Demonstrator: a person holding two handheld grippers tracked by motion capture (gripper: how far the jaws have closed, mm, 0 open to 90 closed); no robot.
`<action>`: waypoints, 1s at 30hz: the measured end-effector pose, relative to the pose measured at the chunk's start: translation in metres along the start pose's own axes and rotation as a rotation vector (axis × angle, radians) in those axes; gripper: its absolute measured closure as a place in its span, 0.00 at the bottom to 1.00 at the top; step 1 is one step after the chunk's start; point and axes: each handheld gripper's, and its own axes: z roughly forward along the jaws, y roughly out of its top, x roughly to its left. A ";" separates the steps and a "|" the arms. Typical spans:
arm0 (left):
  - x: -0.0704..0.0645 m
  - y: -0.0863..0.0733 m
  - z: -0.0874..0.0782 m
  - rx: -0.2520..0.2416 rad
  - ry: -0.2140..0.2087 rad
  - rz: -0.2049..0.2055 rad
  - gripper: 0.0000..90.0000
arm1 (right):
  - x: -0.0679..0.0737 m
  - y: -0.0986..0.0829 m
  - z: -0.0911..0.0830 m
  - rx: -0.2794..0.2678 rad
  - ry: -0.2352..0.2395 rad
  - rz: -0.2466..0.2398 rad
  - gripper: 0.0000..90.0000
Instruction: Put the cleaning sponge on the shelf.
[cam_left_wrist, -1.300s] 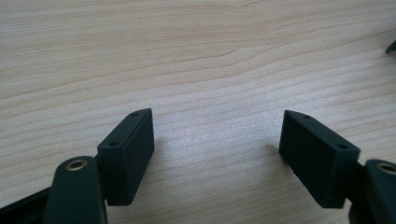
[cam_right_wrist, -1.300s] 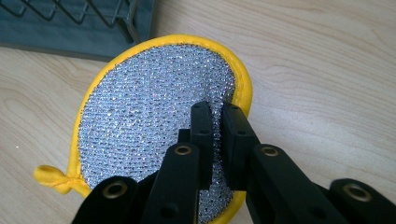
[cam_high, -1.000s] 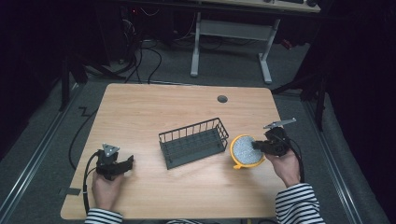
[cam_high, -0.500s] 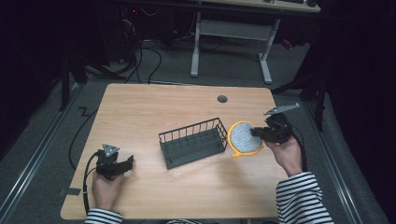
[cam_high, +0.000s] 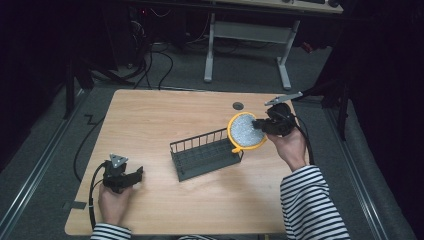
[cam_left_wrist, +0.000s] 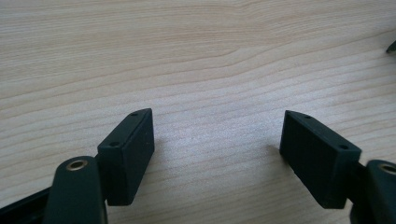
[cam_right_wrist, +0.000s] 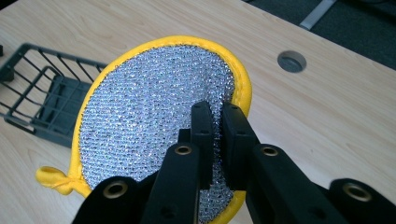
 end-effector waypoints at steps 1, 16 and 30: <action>0.000 0.000 0.000 0.000 0.000 0.000 0.30 | 0.001 0.002 0.002 0.000 0.002 0.000 0.95; 0.000 0.000 0.000 0.001 -0.001 -0.001 0.30 | 0.027 0.027 0.059 0.002 0.030 -0.015 0.94; 0.001 0.000 0.000 -0.001 -0.003 -0.003 0.30 | 0.044 0.016 0.088 0.020 0.033 -0.036 0.94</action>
